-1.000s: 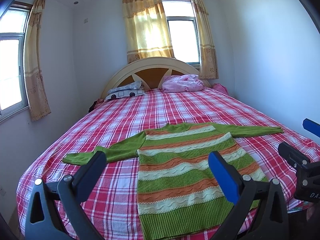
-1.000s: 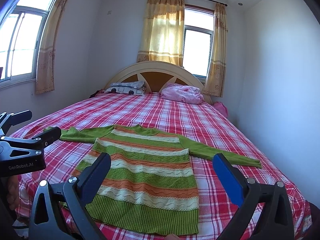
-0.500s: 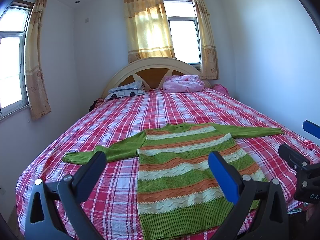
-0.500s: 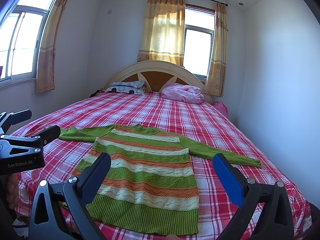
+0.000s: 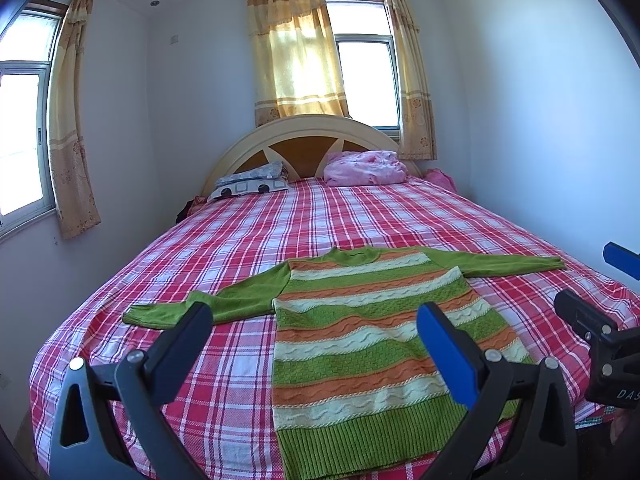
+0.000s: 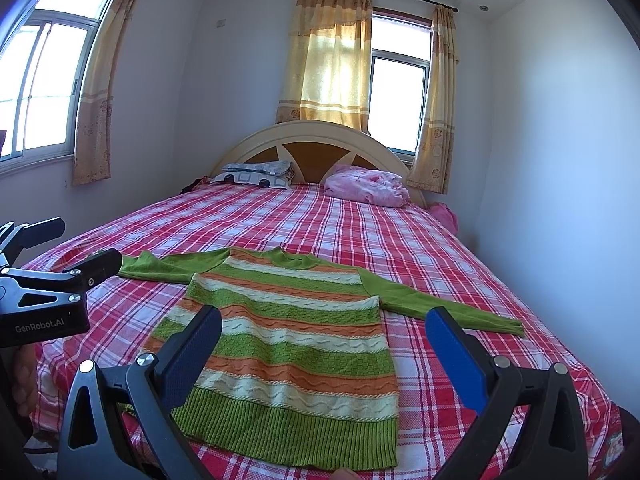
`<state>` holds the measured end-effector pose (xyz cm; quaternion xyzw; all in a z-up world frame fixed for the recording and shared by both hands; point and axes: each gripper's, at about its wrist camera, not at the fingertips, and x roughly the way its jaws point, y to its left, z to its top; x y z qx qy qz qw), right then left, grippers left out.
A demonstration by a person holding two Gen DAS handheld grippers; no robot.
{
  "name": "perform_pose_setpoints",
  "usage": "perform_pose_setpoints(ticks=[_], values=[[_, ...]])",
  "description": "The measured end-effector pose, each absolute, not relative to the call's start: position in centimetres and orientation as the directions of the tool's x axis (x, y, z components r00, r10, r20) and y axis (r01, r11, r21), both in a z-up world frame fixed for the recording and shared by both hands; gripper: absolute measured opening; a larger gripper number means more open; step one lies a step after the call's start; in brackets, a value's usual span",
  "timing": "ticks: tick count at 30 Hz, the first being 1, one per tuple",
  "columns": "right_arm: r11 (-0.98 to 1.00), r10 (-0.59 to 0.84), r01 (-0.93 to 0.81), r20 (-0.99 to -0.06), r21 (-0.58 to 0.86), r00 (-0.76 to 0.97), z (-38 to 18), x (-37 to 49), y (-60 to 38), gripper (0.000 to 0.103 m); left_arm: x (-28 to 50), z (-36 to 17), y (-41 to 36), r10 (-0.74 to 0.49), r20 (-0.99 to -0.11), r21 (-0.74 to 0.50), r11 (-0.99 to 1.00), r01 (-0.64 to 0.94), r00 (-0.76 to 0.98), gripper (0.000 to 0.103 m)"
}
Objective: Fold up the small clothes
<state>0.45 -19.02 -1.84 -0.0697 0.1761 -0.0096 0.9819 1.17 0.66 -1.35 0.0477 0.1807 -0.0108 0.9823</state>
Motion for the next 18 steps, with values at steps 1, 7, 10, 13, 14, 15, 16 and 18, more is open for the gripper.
perform_pose_setpoints(ticks=[1, 7, 10, 13, 14, 15, 16, 18], values=[[0.99, -0.043, -0.006, -0.346, -0.139, 0.937, -1.89, 0.5, -19.02, 0.102, 1.17, -1.29, 0.63, -0.003, -0.356, 0.09, 0.995, 0.037, 0.934, 0.103], [0.99, -0.04, -0.01, -0.351, -0.14, 0.935, -2.02, 0.56, -19.01, 0.102, 1.15, -1.34, 0.57, -0.004, -0.361, 0.086, 0.996, 0.038, 0.932, 0.103], [0.99, -0.04, -0.011, -0.354, -0.139, 0.935, -2.1, 0.59, -19.08, 0.102, 1.22, -1.44, 0.65, -0.006, -0.365, 0.085, 0.996, 0.039, 0.931, 0.103], [0.991, -0.038, -0.012, -0.36, -0.136, 0.932, -2.35, 0.77, -19.19, 0.102, 1.4, -1.61, 0.68, 0.001, -0.364, 0.092, 0.995, 0.035, 0.932, 0.103], [0.991, -0.038, -0.013, -0.363, -0.136, 0.931, -2.44, 0.84, -19.2, 0.102, 1.44, -1.7, 0.63, 0.001, -0.365, 0.094, 0.995, 0.035, 0.931, 0.103], [0.991, -0.038, -0.013, -0.365, -0.136, 0.93, -2.53, 0.89, -19.22, 0.102, 1.57, -1.82, 0.7, 0.0, -0.367, 0.093, 0.995, 0.037, 0.93, 0.103], [0.991, -0.038, -0.013, -0.369, -0.136, 0.929, -2.66, 1.01, -19.25, 0.102, 1.63, -1.94, 0.73, -0.002, -0.37, 0.091, 0.995, 0.038, 0.929, 0.103], [0.991, -0.037, -0.015, -0.374, -0.135, 0.927, -2.78, 1.25, -19.32, 0.102, 1.83, -2.22, 0.78, -0.005, -0.379, 0.089, 0.995, 0.042, 0.926, 0.103]])
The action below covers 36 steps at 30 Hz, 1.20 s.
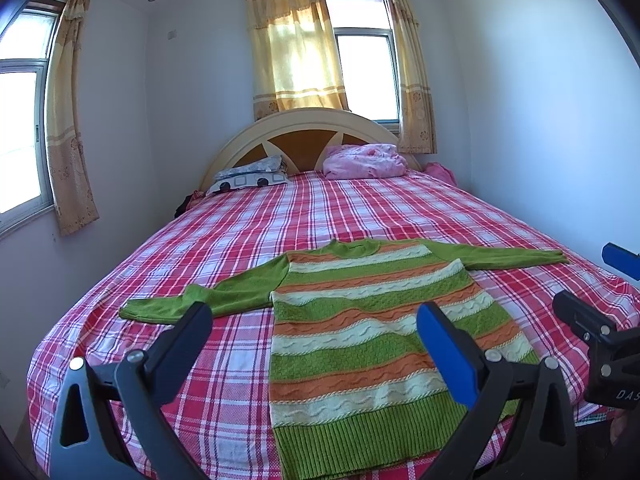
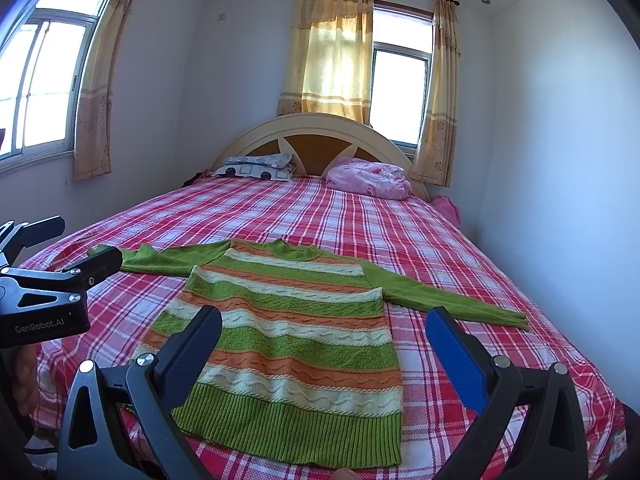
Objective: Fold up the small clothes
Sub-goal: 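Move the right tool toward the sweater sleeve cuff and grasp it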
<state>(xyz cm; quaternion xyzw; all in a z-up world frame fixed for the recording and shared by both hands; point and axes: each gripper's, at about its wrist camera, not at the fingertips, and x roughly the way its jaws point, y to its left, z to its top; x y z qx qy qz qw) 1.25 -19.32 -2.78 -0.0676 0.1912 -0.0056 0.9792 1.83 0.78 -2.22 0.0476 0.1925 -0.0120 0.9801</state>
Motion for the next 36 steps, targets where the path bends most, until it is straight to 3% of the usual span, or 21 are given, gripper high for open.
perform_pose_setpoints(ticks=[13, 21, 36], values=[[0.995, -0.03, -0.013, -0.439, -0.095, 0.898, -5.2, 3.5, -21.0, 0.102, 4.2, -4.5, 0.3, -0.022, -0.446, 0.079, 0.995, 0.064, 0.895, 0.103], [0.994, -0.103, 0.073, -0.51, -0.077, 0.854, -7.7, 7.1, -25.4, 0.102, 8.1, -7.1, -0.2, -0.007, -0.5, 0.097, 0.993, 0.064, 0.866, 0.103], [0.969, -0.241, 0.161, -0.57, -0.187, 0.786, -10.7, 14.5, -32.1, 0.102, 15.6, -8.7, -3.6, -0.004, -0.521, 0.2, 0.972, 0.127, 0.853, 0.103]])
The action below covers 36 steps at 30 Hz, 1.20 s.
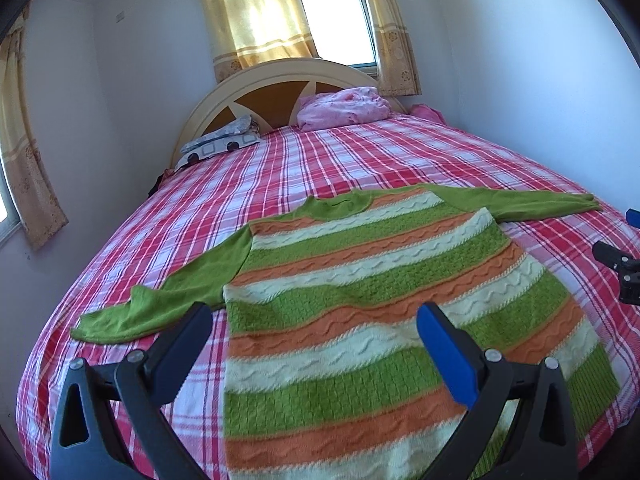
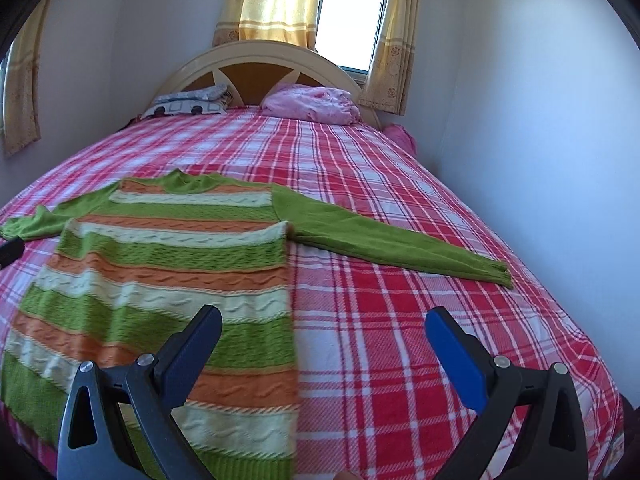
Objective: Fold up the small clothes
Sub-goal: 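Move the right tool toward the sweater sleeve cuff and grasp it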
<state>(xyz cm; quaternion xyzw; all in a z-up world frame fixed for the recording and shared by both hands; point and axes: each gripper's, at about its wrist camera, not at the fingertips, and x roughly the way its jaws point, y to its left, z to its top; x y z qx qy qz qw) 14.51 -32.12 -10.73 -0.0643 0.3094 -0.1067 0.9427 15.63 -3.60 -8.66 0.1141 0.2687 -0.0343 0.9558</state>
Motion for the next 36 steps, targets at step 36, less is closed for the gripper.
perform_pose_setpoints(ticks=[36], values=[[0.859, -0.37, 0.508, -0.763, -0.063, 0.531, -16.7, 26.2, -56.4, 0.081, 28.9, -17.2, -3.0, 0.045, -0.71, 0.09, 0.996, 0.028, 0.703, 0.103]])
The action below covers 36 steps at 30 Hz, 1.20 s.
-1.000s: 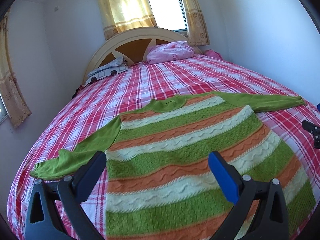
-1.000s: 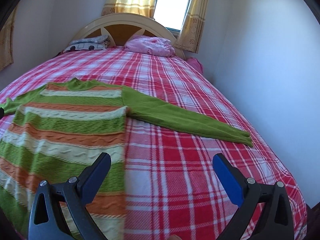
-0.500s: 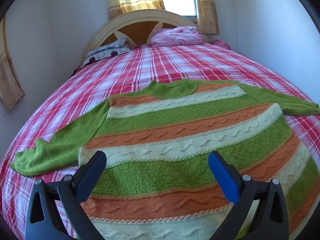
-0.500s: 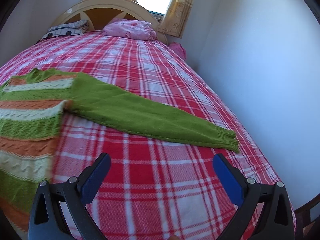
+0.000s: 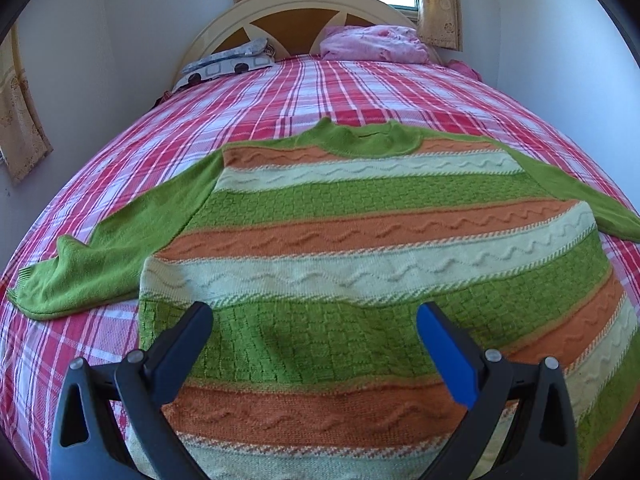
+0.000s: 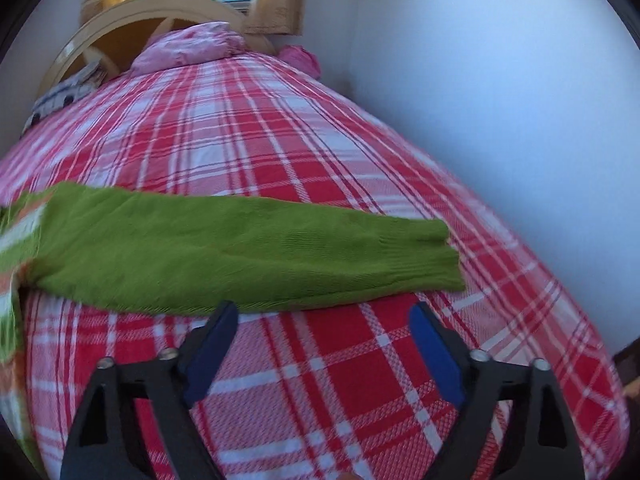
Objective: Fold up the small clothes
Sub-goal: 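Move the right tool toward the sweater sleeve cuff and grasp it, then lift the sleeve cuff with the right tool and lay it across the sweater body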
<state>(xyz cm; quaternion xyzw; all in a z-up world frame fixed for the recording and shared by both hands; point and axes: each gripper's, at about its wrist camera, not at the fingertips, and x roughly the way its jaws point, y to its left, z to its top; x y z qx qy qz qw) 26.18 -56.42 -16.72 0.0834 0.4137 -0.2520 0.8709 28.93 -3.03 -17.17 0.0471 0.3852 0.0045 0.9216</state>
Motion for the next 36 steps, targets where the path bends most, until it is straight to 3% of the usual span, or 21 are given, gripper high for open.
perform_pose_setpoints(ticks=[4, 10, 12, 14, 17, 25, 36], values=[[0.788, -0.307, 0.607, -0.785, 0.108, 0.538, -17.4, 25.2, -59.8, 0.071, 29.2, -17.5, -3.0, 0.065, -0.721, 0.101, 0.995, 0.012, 0.69, 0.103], [0.738, -0.269, 0.641, -0.78, 0.21, 0.565, -17.3, 25.8, -61.6, 0.064, 29.8, -18.1, -2.8, 0.075, -0.751, 0.098, 0.995, -0.002, 0.656, 0.103], [0.711, -0.258, 0.656, -0.773, 0.254, 0.579, -17.3, 26.1, -62.6, 0.052, 29.8, -18.1, -2.9, 0.079, -0.75, 0.104, 0.995, -0.001, 0.657, 0.103], [0.679, -0.247, 0.671, -0.769, 0.297, 0.59, -17.5, 26.2, -63.8, 0.025, 29.8, -18.2, -2.9, 0.079, -0.751, 0.105, 0.995, 0.0, 0.655, 0.103], [0.66, -0.222, 0.665, -0.755, 0.35, 0.617, -17.7, 26.4, -64.8, 0.011, 29.9, -18.2, -2.7, 0.067, -0.756, 0.089, 0.996, 0.0, 0.651, 0.103], [0.748, -0.214, 0.574, -0.699, 0.332, 0.683, -15.1, 27.3, -61.6, 0.008, 30.2, -18.5, -2.7, 0.053, -0.766, 0.071, 0.998, 0.002, 0.64, 0.103], [0.874, -0.127, 0.369, -0.584, 0.317, 0.802, -6.9, 30.8, -53.4, 0.007, 30.4, -18.7, -2.1, 0.01, -0.778, 0.018, 1.0, 0.007, 0.628, 0.103]])
